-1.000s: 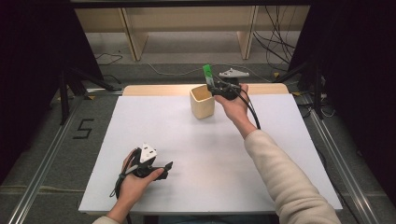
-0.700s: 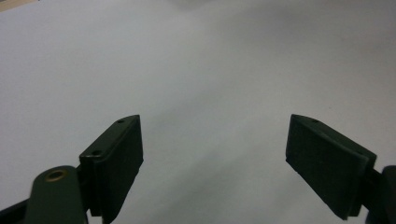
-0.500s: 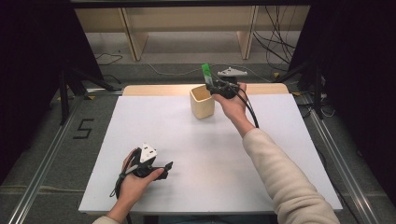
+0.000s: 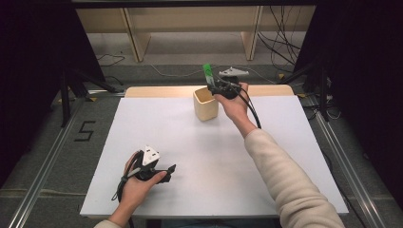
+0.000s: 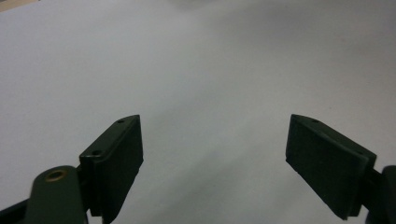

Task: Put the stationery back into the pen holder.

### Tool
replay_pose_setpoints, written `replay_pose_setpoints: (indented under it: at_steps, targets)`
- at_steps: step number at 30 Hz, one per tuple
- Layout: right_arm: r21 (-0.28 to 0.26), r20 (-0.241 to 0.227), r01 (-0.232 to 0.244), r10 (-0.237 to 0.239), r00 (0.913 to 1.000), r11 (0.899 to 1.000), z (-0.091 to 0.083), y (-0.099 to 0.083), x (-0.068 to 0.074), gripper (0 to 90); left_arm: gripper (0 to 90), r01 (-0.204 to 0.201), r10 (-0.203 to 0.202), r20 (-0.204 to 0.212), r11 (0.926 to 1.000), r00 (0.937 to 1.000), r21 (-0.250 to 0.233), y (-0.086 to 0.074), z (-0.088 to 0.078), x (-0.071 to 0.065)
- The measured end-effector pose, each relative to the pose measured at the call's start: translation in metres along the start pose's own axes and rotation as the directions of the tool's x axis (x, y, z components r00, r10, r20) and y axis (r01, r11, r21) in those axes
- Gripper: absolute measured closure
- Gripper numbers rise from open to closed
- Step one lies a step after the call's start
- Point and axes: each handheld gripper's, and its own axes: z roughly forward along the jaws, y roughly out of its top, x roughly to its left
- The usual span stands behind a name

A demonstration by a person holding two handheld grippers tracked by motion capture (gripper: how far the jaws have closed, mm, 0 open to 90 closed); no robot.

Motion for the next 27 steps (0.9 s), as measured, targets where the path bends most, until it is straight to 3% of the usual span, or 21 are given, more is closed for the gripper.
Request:
replay_pose_setpoints:
  at_steps: [27]
  targets:
    - [0.014, -0.008, -0.007, 0.007, 0.9999, 1.000, 0.017, -0.002, 0.005, 66.2, 18.8, -0.003, 0.003, 0.003, 1.0000, 1.0000, 0.003, 0.000, 0.000, 0.000]
